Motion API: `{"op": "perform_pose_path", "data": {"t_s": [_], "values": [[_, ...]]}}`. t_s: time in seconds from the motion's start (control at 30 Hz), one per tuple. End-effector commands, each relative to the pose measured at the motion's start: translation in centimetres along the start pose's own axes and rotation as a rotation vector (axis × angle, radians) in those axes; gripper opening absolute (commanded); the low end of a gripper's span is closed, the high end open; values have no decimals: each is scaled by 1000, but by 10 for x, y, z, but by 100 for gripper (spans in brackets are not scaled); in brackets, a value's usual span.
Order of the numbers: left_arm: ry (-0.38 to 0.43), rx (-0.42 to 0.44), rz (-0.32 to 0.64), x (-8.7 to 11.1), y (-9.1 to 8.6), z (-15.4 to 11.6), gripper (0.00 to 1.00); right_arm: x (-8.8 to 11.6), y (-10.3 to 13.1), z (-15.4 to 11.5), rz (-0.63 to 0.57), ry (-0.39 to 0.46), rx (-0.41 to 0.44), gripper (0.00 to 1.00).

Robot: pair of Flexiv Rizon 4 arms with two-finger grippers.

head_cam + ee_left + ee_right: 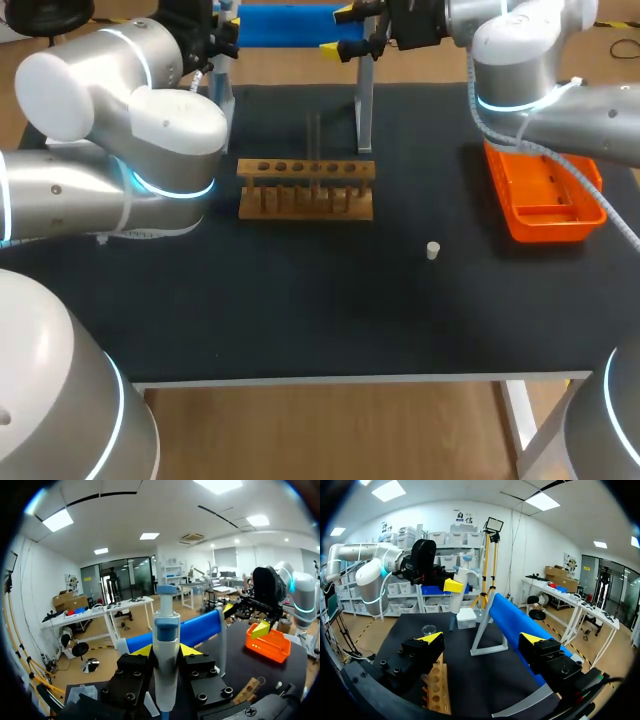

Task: Invert the test tube, pick up the pipette, mount the tip to pipette, aspirate from beaker and dispense into the tube, eject the tip, return the pipette, and cap with the stopper.

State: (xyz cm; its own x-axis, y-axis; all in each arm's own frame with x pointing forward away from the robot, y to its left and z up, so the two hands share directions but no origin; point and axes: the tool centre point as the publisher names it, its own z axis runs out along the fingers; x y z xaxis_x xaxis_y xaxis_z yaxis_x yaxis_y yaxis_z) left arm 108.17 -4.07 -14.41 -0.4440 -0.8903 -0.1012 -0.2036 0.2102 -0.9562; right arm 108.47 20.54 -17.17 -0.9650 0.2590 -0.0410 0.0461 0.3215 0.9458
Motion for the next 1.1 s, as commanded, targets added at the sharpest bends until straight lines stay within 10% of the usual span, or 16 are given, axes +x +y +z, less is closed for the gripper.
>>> {"op": "perform_pose_path", "data": {"t_s": [0.03,1.1], "values": [[-17,-19,1,0,-2,14,0,0,0,0,1,2,3,100],[-248,-212,-105,-17,-7,61,0,0,0,0,1,2,3,100]]}}
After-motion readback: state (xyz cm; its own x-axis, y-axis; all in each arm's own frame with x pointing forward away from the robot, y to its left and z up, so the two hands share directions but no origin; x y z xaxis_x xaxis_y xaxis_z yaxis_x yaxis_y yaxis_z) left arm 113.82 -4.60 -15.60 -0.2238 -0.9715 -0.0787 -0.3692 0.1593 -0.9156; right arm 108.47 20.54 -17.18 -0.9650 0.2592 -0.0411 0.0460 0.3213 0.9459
